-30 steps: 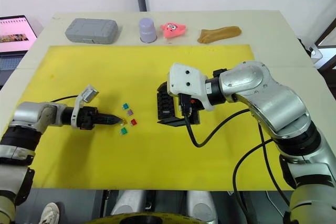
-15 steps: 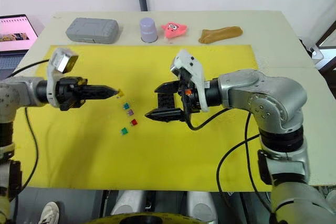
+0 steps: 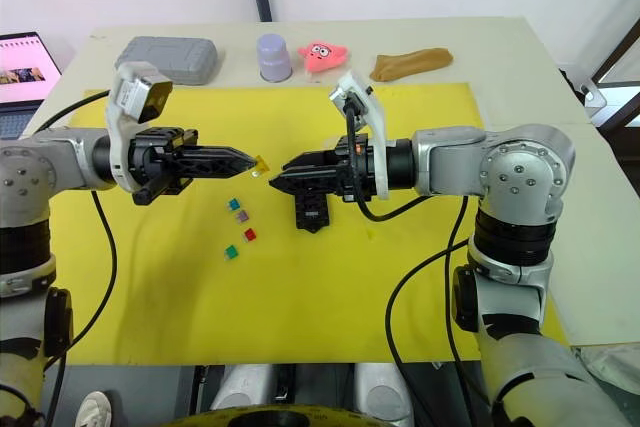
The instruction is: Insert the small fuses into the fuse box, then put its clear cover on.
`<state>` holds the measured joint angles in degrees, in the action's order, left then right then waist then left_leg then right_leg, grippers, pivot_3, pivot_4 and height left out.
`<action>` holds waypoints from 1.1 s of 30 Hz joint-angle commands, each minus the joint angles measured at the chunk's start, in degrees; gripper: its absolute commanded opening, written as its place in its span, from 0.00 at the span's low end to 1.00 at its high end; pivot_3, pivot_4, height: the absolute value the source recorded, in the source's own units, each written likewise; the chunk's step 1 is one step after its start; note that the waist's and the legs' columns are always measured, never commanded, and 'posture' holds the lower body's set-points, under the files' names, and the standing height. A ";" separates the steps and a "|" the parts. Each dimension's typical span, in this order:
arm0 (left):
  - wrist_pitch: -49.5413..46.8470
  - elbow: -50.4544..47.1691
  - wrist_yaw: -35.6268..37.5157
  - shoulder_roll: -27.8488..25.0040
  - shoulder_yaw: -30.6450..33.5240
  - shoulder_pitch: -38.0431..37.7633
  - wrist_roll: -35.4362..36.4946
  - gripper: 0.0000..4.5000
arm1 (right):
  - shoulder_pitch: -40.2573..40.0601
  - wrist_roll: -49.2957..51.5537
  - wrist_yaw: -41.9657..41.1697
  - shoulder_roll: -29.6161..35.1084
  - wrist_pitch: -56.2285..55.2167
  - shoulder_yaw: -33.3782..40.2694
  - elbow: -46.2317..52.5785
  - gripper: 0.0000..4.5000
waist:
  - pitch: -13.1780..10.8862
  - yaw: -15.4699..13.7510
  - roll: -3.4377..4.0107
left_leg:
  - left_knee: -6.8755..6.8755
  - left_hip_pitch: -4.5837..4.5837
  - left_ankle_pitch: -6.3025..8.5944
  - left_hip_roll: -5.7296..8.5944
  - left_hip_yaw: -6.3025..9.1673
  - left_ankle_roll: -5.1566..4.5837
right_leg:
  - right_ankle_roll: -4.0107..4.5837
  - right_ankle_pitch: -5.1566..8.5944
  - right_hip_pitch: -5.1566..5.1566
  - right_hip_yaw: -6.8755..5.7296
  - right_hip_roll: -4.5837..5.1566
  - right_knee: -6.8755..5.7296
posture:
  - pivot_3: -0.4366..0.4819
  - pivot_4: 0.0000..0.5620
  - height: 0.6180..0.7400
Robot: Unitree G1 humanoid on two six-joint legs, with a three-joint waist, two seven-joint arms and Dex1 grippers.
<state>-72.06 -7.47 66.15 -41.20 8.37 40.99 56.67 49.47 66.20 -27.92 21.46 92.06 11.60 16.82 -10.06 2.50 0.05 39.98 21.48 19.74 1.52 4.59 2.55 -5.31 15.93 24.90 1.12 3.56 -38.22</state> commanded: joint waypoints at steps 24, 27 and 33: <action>2.41 -1.63 -1.62 -1.04 0.17 -0.38 2.58 0.00 | 2.60 17.24 13.07 2.20 -3.03 -2.20 -3.21 0.02 | 0.00 0.03 0.00 | -0.01 0.01 0.00 0.00 0.00 -0.01 | 0.00 0.00 0.00 0.00 -0.01 0.02 | 0.48 0.27 1.00; 2.98 -2.24 -1.33 -1.56 -0.44 -1.18 2.23 0.00 | 2.73 18.14 13.56 3.13 -3.73 -2.90 -3.28 0.02 | 0.00 0.04 0.00 | -0.01 0.01 0.01 -0.01 0.00 -0.01 | 0.00 0.00 0.00 0.00 -0.01 0.02 | 0.48 0.27 1.00; 4.76 -3.13 -0.62 -2.70 -1.90 -2.10 1.04 0.00 | 3.26 19.38 13.96 5.33 -4.96 -4.68 -3.38 0.02 | 0.00 0.02 0.00 | -0.02 0.01 0.01 -0.01 -0.01 -0.01 | 0.00 0.00 0.00 0.00 -0.01 0.04 | 0.48 0.27 1.00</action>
<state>-68.17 -9.50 65.20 -42.55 6.77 38.94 58.61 51.29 84.10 -13.71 26.07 88.60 6.10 12.50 -10.06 2.52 0.06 39.96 21.50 19.75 1.51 4.58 2.54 -5.31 15.93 24.90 1.12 3.55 -38.17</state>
